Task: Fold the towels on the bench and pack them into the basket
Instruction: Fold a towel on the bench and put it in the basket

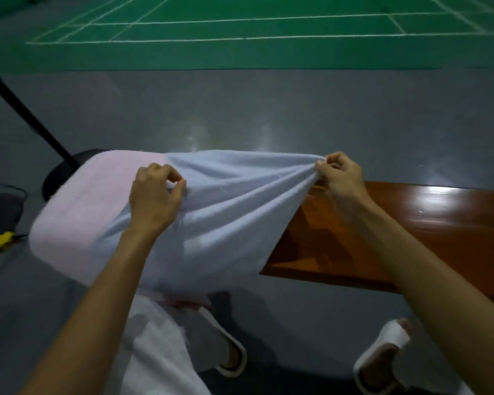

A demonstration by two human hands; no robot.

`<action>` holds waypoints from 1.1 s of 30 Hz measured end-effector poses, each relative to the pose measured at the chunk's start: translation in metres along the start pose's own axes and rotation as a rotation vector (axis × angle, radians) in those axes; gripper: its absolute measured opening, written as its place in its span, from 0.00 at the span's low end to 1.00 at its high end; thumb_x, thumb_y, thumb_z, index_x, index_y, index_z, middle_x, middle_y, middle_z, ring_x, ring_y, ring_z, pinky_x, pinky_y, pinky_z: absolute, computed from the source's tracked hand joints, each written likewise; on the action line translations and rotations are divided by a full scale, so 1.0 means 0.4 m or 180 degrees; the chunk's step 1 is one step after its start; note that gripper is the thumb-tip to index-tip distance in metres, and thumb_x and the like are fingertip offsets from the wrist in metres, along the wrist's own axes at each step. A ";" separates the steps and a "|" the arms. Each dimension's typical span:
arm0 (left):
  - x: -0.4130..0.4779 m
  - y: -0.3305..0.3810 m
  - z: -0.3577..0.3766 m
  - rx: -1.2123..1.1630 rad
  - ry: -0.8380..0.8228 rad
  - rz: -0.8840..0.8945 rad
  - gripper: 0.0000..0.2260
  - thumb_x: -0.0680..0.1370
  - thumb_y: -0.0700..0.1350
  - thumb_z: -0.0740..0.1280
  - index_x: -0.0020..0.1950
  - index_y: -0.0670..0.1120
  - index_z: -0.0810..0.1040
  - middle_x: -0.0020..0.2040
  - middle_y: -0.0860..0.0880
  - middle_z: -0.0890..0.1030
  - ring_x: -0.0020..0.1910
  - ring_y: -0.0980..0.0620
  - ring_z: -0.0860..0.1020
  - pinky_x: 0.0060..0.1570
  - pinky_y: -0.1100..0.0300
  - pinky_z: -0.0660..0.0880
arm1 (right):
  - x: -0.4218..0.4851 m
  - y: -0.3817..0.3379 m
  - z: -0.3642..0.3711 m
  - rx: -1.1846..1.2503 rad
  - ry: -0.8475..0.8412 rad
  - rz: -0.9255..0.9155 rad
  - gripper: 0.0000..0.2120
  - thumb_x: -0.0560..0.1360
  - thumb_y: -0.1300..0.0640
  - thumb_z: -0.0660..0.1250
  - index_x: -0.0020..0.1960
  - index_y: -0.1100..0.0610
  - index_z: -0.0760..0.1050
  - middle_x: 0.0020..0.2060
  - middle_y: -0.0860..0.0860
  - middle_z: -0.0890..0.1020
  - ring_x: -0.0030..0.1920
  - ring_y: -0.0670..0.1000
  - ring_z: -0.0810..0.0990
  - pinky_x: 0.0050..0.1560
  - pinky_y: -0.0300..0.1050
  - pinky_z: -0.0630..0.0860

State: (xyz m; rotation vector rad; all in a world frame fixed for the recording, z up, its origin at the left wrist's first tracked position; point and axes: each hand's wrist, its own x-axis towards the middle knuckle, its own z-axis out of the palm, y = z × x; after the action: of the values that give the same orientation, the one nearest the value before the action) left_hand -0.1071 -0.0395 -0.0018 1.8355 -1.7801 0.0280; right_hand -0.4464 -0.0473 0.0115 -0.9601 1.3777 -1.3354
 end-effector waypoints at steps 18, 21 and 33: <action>-0.135 0.419 0.261 -0.0849 -0.1431 -0.0351 0.06 0.80 0.49 0.72 0.50 0.49 0.78 0.41 0.50 0.82 0.38 0.56 0.81 0.36 0.65 0.77 | 0.058 0.062 -0.540 -0.2217 0.0487 0.0113 0.03 0.75 0.62 0.72 0.43 0.60 0.84 0.39 0.54 0.83 0.37 0.48 0.77 0.37 0.42 0.73; -0.132 0.415 0.256 -0.0510 -0.1097 -0.0444 0.09 0.80 0.53 0.71 0.48 0.49 0.76 0.42 0.52 0.79 0.41 0.54 0.79 0.41 0.62 0.75 | 0.048 0.054 -0.561 -0.2547 0.0562 0.0155 0.01 0.73 0.59 0.74 0.43 0.56 0.84 0.37 0.49 0.83 0.36 0.47 0.78 0.36 0.41 0.74; -0.110 0.417 0.235 -0.1011 -0.1321 -0.0728 0.07 0.83 0.50 0.68 0.50 0.47 0.77 0.42 0.53 0.76 0.41 0.56 0.75 0.40 0.65 0.68 | 0.003 0.056 -0.582 -0.2367 0.0464 0.0756 0.06 0.79 0.57 0.72 0.46 0.60 0.80 0.47 0.55 0.82 0.50 0.56 0.83 0.47 0.52 0.83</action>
State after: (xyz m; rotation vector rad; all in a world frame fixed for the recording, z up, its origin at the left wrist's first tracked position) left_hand -0.3005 -0.0288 -0.0341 1.8847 -1.6965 -0.7292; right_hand -0.6707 0.0097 -0.0234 -1.1333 2.0950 -0.7161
